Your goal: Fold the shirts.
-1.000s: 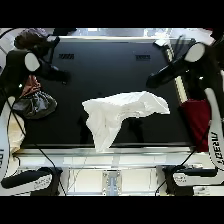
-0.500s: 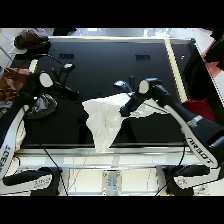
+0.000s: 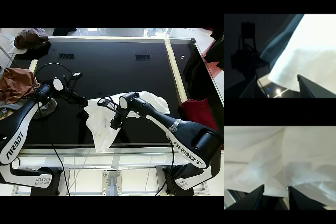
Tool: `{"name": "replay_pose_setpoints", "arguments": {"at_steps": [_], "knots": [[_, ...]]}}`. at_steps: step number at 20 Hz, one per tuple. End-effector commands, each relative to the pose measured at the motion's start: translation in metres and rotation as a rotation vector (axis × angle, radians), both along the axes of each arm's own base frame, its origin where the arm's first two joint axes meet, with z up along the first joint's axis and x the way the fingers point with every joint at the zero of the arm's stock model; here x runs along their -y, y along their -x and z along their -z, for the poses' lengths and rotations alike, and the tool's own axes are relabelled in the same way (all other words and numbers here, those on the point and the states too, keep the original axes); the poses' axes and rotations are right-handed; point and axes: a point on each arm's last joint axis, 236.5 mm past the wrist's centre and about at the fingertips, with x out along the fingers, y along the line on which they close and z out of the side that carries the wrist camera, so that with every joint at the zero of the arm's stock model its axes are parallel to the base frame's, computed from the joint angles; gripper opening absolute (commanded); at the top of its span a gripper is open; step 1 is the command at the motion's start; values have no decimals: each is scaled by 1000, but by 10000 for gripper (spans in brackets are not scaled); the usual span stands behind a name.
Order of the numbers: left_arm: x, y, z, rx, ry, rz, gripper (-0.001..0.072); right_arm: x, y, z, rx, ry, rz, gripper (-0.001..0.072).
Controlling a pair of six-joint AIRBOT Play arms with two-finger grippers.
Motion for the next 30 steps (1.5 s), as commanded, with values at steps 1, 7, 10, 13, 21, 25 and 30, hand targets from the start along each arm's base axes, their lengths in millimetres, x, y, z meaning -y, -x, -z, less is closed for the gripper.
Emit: {"name": "replay_pose_setpoints", "arguments": {"at_steps": [1, 7, 10, 13, 21, 25, 30], "knots": [[0, -9, 1, 30, 3, -11, 579, 4, -9, 4, 102, 76, -100, 345], [14, -23, -8, 77, 82, -64, 579, -26, -43, -5, 270, -31, -108, 345], [23, -22, -3, 49, 122, -79, 579, -15, -37, 1, 232, 10, -113, 345], [37, -20, 4, 1, 195, -114, 578, -13, -40, 8, 238, 25, -121, 331], [38, -22, -11, -3, 255, -146, 12, 18, -63, 4, 266, 89, -7, 13], [1, -30, -89, 146, 280, -188, 12, 65, -72, -62, 297, 137, 71, 13], [-46, -3, -220, 434, 305, -238, 12, 102, -46, -198, 443, 59, 152, 13]]}}
